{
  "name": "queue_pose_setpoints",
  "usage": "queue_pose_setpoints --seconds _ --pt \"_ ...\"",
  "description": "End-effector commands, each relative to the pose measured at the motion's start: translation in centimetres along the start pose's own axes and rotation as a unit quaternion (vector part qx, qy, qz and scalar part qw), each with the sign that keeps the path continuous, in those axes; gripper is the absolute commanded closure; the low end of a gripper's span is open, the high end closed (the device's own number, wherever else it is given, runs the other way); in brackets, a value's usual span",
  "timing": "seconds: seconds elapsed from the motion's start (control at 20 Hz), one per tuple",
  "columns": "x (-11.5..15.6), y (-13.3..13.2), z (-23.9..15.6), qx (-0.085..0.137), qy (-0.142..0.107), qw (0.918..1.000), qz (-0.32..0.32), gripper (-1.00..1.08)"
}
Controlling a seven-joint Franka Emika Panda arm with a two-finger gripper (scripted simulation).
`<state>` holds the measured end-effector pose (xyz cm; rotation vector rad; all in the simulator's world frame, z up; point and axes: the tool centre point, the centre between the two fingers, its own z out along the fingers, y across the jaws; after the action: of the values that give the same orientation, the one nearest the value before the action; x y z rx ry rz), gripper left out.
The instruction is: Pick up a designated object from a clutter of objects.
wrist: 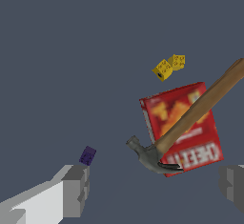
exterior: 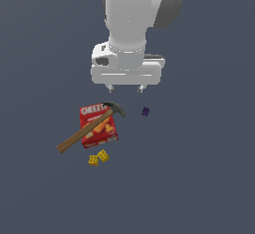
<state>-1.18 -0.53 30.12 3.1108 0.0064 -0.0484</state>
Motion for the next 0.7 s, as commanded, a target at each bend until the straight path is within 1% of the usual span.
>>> queue_pose_setpoints --seconds 0.0,0.65 --pt "0.0 0.0 0.0 0.000 0.000 1.0000 0.000 -0.92" --pt "0.0 0.6 -1.5 0.002 0.007 0.9999 -0.013 -0.92"
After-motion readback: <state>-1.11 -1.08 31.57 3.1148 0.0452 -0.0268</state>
